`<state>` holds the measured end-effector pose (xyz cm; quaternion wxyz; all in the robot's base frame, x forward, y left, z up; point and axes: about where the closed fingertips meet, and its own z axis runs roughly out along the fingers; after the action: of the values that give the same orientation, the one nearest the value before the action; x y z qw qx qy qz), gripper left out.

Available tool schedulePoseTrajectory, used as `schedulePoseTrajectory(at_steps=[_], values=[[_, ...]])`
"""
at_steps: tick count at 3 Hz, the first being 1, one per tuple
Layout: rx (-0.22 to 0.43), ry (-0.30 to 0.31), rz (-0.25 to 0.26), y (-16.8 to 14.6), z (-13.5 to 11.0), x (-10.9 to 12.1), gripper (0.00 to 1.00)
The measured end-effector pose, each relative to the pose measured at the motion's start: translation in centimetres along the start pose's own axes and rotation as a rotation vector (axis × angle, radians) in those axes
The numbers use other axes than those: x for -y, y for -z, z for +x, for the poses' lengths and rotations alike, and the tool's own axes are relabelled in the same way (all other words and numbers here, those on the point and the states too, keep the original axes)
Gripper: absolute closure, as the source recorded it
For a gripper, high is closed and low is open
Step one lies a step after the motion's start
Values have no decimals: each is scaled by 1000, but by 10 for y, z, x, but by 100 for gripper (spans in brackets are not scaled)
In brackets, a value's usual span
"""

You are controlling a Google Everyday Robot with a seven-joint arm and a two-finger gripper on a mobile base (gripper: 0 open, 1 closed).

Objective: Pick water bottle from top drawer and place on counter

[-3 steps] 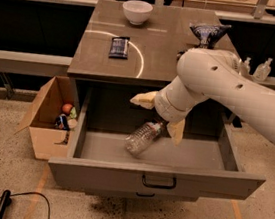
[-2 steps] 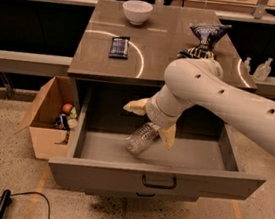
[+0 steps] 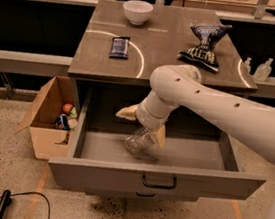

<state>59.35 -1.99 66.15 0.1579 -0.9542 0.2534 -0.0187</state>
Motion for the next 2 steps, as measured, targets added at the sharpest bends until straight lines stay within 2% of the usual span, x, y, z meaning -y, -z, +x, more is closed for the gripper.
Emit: schedulePoseTrajectory(at_steps=[1, 2], values=[[-6, -27, -40, -17, 21, -9, 0], [8, -49, -76, -31, 27, -19, 18]])
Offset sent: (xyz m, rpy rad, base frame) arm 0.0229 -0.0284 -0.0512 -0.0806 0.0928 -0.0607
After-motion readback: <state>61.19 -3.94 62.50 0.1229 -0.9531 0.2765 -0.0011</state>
